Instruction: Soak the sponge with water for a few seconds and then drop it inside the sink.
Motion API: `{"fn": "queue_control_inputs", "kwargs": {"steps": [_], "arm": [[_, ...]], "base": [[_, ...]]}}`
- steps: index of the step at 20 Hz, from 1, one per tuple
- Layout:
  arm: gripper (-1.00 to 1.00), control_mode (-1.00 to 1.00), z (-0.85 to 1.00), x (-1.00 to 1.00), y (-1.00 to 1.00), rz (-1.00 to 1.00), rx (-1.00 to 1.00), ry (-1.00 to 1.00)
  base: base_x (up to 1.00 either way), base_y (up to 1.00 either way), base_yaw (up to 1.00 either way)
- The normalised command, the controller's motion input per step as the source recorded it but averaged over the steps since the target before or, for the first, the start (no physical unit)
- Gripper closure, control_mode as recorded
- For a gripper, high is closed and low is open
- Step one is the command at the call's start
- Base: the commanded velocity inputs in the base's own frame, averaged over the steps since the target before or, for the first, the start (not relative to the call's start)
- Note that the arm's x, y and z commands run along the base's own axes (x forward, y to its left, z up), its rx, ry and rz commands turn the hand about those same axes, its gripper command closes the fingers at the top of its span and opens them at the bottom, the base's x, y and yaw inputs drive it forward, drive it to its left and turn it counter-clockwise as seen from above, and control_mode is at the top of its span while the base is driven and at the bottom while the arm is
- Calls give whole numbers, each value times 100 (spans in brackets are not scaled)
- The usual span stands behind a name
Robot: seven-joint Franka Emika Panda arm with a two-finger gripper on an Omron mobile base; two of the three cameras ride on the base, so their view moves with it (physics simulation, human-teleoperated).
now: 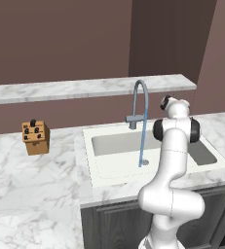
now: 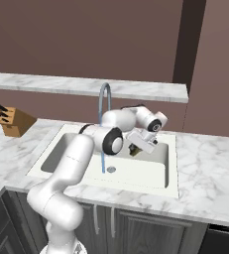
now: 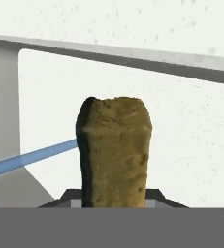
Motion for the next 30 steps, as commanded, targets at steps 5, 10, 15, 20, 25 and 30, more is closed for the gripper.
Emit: {"fn": "queue_control_inputs", "kwargs": {"steps": [5,10,15,20,25,30], "arm": [[100,-100,-41,26,-15,0,-3,0],[100,-100,-43,5,-16,0,-3,0],[100,-100,-48,-4,-20,0,-3,-3],[100,-100,-8,-52,-7,0,0,-7],[100,-100,-27,-32,-2,0,0,-7],[100,-100,-46,0,0,0,-4,-5]], "base": [[0,0,0],[0,0,0],[0,0,0],[0,0,0],[0,0,0],[0,0,0]]}}
